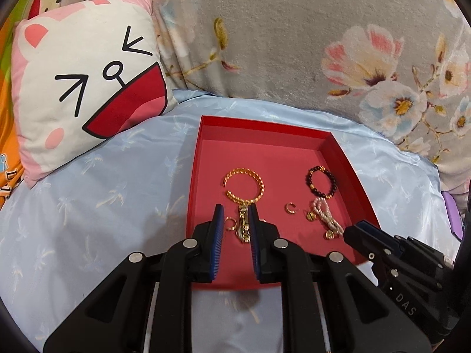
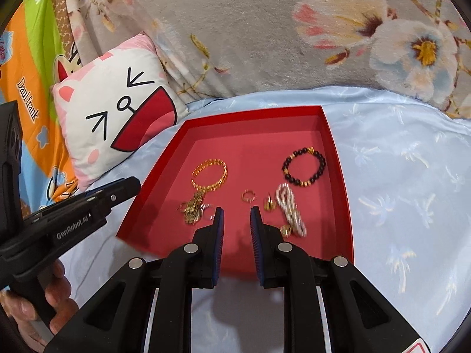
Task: Organize jewelry
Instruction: 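Move both tools back to the gold chains on the sheet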
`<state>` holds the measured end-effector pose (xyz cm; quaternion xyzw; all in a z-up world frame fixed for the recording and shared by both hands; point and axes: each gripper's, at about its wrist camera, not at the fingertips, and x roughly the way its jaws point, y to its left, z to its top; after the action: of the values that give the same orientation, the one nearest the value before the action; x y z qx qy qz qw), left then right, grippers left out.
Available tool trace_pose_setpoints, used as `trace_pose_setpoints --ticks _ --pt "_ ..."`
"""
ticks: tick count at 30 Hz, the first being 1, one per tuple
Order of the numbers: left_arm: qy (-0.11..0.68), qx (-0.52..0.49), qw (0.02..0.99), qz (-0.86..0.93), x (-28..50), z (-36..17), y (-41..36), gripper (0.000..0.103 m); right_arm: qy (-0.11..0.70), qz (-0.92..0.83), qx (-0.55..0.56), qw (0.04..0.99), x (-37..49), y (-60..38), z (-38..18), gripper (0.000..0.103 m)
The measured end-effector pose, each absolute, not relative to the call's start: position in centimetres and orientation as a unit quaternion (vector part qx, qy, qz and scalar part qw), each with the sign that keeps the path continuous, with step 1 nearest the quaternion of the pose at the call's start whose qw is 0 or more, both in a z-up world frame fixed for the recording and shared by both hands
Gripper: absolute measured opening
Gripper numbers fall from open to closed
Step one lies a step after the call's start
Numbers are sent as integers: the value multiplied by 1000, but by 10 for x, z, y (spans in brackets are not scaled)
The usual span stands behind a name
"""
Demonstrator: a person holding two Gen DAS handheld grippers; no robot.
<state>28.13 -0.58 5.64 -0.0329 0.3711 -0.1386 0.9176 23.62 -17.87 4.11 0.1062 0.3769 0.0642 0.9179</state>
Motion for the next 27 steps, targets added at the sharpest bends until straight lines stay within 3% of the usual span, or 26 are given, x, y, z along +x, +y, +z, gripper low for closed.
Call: trace_pose_setpoints --ticks 6,9,11,19,23,27 --pt "373 -25 916 -145 251 59 -6 16 378 65 111 917 193 -178 43 18" --pt "373 -19 916 -148 232 58 -6 23 382 62 110 915 172 -178 40 19" --pt "375 -17 915 -148 221 55 -6 24 387 62 112 913 159 -177 36 26" --pt "399 -24 905 -144 184 29 3 24 419 61 105 900 117 -168 9 28" --pt "409 -35 901 -140 168 12 11 37 433 64 102 893 107 -159 -4 32" --pt "416 -38 899 -132 154 -1 21 37 439 67 94 891 105 -149 -10 32"
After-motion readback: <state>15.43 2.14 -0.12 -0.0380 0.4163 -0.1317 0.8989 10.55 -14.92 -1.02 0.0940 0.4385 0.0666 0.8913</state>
